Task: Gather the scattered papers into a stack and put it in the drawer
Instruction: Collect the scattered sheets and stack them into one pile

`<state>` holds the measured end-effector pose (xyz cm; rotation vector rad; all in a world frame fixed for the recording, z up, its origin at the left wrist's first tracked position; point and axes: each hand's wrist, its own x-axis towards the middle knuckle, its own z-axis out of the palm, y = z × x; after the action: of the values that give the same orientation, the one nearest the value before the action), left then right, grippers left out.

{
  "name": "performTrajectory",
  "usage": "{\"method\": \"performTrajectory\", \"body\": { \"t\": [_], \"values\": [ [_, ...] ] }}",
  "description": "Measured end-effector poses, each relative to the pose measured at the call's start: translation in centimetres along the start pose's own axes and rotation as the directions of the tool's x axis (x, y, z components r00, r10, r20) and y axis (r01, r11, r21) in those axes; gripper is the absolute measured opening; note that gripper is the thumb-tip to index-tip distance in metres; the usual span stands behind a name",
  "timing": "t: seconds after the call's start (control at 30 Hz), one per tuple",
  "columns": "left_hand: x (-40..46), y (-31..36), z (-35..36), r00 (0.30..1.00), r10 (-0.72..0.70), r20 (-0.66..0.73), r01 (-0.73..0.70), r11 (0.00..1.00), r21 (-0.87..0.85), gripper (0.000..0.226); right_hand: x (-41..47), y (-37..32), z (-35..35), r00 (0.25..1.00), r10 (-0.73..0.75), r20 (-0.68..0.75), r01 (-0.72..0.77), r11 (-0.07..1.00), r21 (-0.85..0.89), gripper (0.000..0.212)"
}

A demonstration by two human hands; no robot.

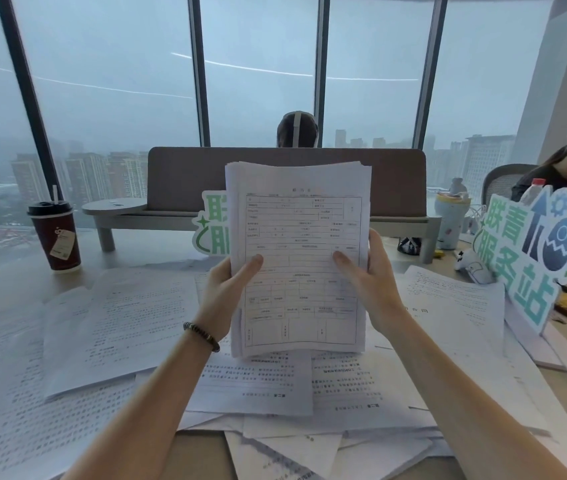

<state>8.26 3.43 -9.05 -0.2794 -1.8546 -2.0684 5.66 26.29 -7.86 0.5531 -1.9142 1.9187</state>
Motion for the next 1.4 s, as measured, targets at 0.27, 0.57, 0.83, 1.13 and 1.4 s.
{"method": "performTrajectory", "body": {
  "t": [0.27,0.57,0.83,1.13,1.4],
  "values": [
    [0.1,-0.5,-0.2,0.988,-0.152,0.021,0.152,0.987,-0.046,0.025,-0.5,0.6,0.4,0.999,0.023,0.042,-0.024,0.999,0.021,0.032],
    [0.3,-1.3,0.2,1.0,-0.016,-0.021,0.019,0.992,0.123,0.025,-0.3,2.0,0.6,0.989,0.125,0.074,-0.124,0.992,-0.028,0.035],
    [1.9,-2.3,-0.6,0.984,-0.117,-0.132,0.151,0.947,0.282,0.028,0.2,2.9,0.5,0.954,0.285,0.088,-0.235,0.899,-0.37,0.029],
    [2.8,-4.4,-2.7,0.889,-0.371,-0.269,0.449,0.823,0.348,0.038,1.2,4.7,-2.5,0.855,0.514,-0.071,-0.348,0.468,-0.812,0.043],
    [2.8,-5.6,-2.8,0.847,-0.455,-0.276,0.532,0.717,0.45,0.037,1.2,5.8,-2.4,0.839,0.542,-0.043,-0.435,0.621,-0.653,0.048]
  ]
}}
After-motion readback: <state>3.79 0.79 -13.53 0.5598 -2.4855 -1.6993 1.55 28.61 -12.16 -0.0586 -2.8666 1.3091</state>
